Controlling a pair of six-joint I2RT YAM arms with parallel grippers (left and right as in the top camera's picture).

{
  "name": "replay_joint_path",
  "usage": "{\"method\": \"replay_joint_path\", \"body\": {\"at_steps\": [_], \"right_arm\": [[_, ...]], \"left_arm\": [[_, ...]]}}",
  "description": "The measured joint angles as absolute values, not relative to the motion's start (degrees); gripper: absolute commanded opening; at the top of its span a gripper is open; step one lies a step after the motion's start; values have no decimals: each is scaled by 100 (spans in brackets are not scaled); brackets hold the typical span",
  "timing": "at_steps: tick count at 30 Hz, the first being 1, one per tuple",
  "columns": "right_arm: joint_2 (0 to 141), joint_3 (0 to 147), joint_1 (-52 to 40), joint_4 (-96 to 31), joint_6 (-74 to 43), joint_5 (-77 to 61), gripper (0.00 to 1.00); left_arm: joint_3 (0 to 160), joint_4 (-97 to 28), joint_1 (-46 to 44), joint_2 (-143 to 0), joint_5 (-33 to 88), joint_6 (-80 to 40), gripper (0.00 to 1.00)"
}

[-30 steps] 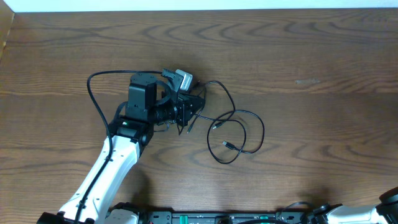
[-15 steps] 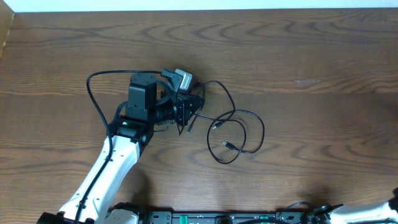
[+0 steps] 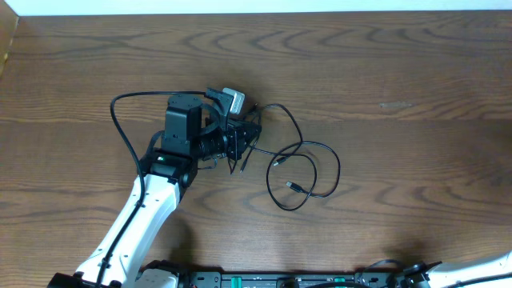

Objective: Untangle cables

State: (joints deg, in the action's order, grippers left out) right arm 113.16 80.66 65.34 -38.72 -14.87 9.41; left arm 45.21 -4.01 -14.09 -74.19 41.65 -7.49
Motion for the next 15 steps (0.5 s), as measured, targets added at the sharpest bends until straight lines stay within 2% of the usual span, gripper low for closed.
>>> {"method": "replay_joint_path", "body": {"at_steps": [4, 5, 7, 12, 13, 15], "right_arm": [[11316, 8460, 6532, -4405, -1540, 985, 63], [11316, 8547, 6532, -4534, -1570, 1022, 70], [11314, 8726, 6532, -4757, -1643, 1072, 80], [11179, 8840, 6521, -4989, -1743, 1140, 93], [11104, 8840, 6514, -5026, -1756, 1144, 99], [10914, 8840, 6497, -5089, -1782, 1190, 99]], "left_arm": [[4521, -403, -1409, -7419, 4165, -749, 14], [4521, -401, -1409, -7419, 4165, -749, 14], [4521, -403, -1409, -7419, 4165, -749, 14], [4521, -403, -1409, -7419, 4165, -749, 14], [4521, -401, -1409, -7419, 4165, -749, 13], [4521, -401, -1409, -7419, 4163, -749, 14]]}}
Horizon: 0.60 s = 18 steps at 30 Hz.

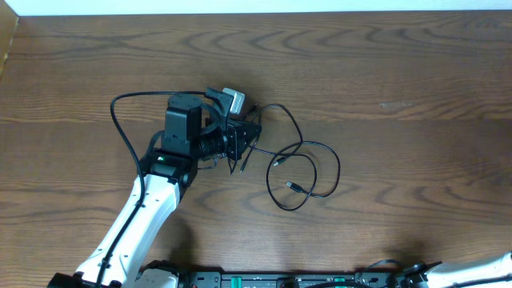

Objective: Untangle cables

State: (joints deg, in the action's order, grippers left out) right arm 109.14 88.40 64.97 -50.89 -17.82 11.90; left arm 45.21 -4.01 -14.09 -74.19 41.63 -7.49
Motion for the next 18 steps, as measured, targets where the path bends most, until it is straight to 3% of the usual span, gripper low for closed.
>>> {"method": "replay_joint_path", "body": {"at_steps": [9, 14, 18], "right_arm": [[9730, 8888, 6462, -5771, -2117, 1686, 99], [9354, 8899, 6283, -5697, -1942, 980, 99], [9247, 8910, 5605, -5579, -1503, 172, 99]], "left_arm": [[4521, -408, -1409, -7419, 4163, -725, 14], [4521, -495, -1409, -7419, 4165, -722, 14], [4521, -534, -1409, -7419, 4165, -725, 14]]}}
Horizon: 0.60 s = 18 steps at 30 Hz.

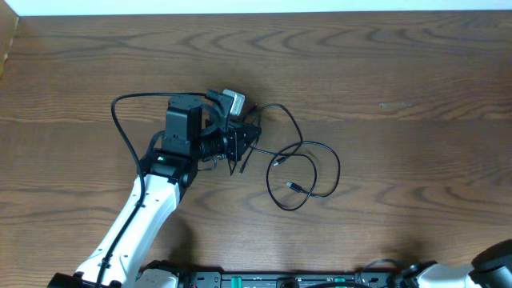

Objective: Untangle cables

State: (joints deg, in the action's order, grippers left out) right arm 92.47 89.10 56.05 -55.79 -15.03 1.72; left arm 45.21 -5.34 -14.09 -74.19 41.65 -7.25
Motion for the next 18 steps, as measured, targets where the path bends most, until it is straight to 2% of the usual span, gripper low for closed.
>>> {"method": "replay_joint_path", "body": {"at_steps": [10, 18], "right_arm": [[9218, 8910, 3173, -6047, -913, -1437, 99], [9212, 8910, 1750, -6407, -792, -1837, 99]], "left_arm": [[4512, 126, -1330, -7397, 4414, -633, 14], [4510, 196, -1295, -6827, 4615, -731, 15]]}}
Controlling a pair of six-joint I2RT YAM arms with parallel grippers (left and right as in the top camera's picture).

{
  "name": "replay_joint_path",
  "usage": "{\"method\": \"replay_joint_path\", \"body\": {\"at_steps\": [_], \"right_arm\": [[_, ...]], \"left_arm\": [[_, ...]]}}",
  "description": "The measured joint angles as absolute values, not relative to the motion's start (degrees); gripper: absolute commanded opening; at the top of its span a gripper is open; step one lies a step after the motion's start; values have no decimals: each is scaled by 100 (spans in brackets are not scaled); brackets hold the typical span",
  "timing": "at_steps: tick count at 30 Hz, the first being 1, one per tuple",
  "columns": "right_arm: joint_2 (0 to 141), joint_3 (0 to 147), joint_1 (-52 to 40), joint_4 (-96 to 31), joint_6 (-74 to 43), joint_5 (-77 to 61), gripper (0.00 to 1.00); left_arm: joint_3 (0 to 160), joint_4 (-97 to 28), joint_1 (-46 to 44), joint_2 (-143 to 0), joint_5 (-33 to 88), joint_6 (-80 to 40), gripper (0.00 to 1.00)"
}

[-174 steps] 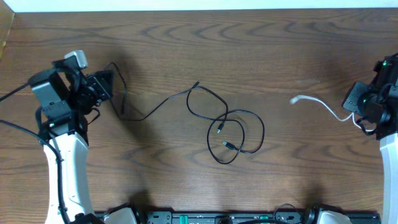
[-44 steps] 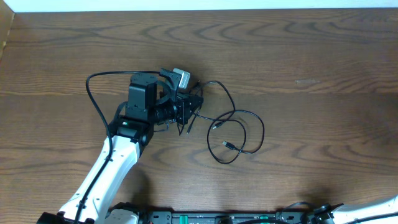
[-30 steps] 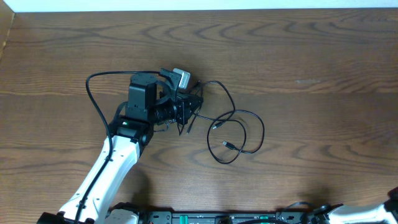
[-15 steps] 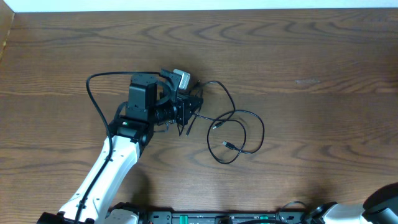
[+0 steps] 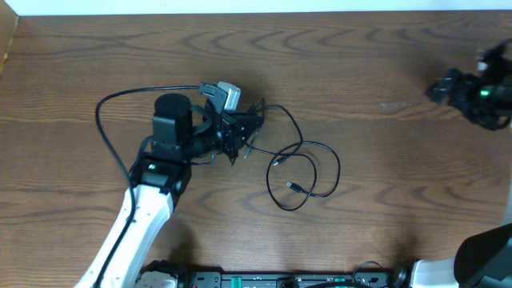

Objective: Untangle cables

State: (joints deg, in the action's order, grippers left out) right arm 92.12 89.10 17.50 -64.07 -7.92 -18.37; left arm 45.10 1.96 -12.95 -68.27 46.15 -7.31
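A thin black cable [image 5: 324,152] lies in loose crossing loops at the table's middle, with two small plugs [image 5: 294,186] inside the loops. Its left end runs up to my left gripper [image 5: 242,128], which looks shut on the cable strands, short ends hanging just below the fingers. My right gripper [image 5: 442,90] hovers blurred at the far right, well away from the cable. Whether its fingers are open or shut does not show.
The left arm's own black lead [image 5: 108,120] arcs out to the left of the wrist. A grey block [image 5: 227,94] sits on the left wrist. The wooden table [image 5: 384,48] stretches wide around the cable. Its back edge runs along the top.
My right arm, only just showing at the bottom right corner before, now hangs over the table's upper right. My left gripper has shifted slightly up and left, still on the cable's left end.
At the two oldest moments my left gripper stayed at the cable's left end, with the right arm low along the bottom edge. The right arm then bunched at the bottom right corner. Now it is over the upper right, and the left wrist has turned a little.
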Motion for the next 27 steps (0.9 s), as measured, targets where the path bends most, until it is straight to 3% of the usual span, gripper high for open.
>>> {"method": "replay_joint_path", "body": {"at_steps": [7, 13, 20, 24, 27], "right_arm": [[9194, 8910, 1035, -6451, -733, -1785, 99], [9070, 8731, 650, -6274, -794, -825, 99], [7728, 7179, 8, -5081, -1111, 191, 99], [6978, 6641, -27, -5022, -1288, 366, 99], [6700, 6477, -23, -5199, -1341, 451, 99]], "left_arm": [[4512, -27, -1295, -6171, 4460, -790, 15], [4510, -368, -1295, -6097, 4069, -816, 16], [4510, -399, -1295, -6097, 3828, -862, 17], [4510, -405, -1295, -6097, 3750, -880, 17], [4510, -366, -1295, -6097, 3684, -884, 22]]}}
